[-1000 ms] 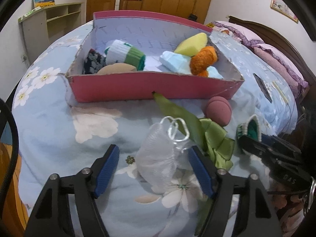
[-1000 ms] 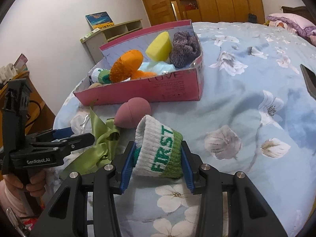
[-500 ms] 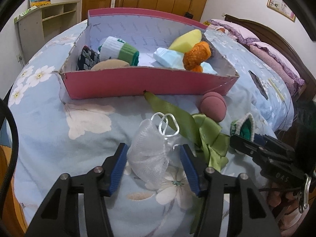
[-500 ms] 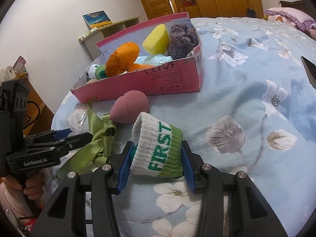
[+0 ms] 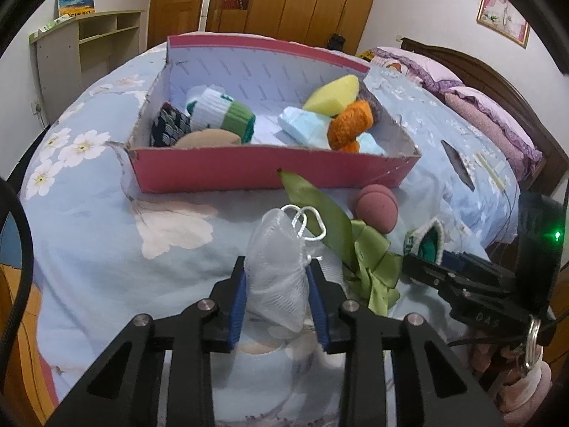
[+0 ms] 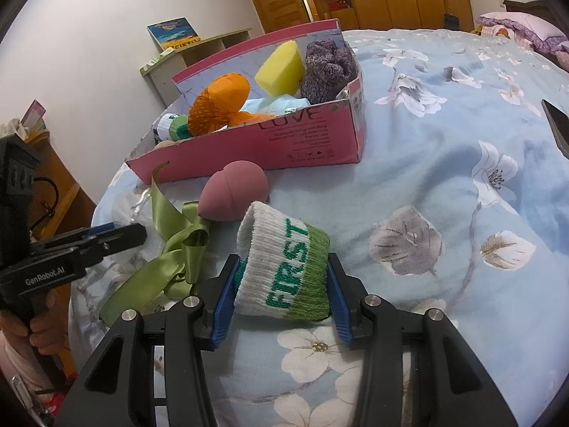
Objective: Organize soft objects
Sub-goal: 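Carry the mesh bag into the box with the left tool while the right tool carries the sock there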
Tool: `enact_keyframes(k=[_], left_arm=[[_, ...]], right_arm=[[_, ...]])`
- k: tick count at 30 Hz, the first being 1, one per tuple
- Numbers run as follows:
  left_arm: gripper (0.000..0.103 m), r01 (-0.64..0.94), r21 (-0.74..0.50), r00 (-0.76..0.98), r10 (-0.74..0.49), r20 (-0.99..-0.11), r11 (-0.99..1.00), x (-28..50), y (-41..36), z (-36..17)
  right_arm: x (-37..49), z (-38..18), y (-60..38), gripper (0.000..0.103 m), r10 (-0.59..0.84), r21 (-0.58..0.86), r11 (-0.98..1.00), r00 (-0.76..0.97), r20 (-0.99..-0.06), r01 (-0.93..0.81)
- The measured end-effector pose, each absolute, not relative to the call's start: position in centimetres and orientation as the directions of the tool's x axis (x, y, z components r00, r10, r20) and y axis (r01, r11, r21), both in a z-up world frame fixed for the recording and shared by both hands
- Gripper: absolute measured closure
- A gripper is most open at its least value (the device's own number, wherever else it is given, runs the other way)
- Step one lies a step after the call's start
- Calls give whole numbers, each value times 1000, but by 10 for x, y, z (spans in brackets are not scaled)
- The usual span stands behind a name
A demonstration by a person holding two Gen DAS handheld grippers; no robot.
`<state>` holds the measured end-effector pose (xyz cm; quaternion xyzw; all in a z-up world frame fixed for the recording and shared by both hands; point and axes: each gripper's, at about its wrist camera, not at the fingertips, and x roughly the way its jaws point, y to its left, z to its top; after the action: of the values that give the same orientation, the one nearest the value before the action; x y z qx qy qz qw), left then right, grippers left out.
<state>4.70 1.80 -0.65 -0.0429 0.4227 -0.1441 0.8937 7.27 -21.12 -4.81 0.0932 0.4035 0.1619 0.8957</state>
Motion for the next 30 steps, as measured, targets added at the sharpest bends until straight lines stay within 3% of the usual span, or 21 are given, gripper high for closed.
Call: enact_keyframes(k=[30], left_arm=[[71,146,-205,728,-246,-640,968,51,60,49]], right_arm=[[63,-1,-201,60,382,257,924,697,-607,-283]])
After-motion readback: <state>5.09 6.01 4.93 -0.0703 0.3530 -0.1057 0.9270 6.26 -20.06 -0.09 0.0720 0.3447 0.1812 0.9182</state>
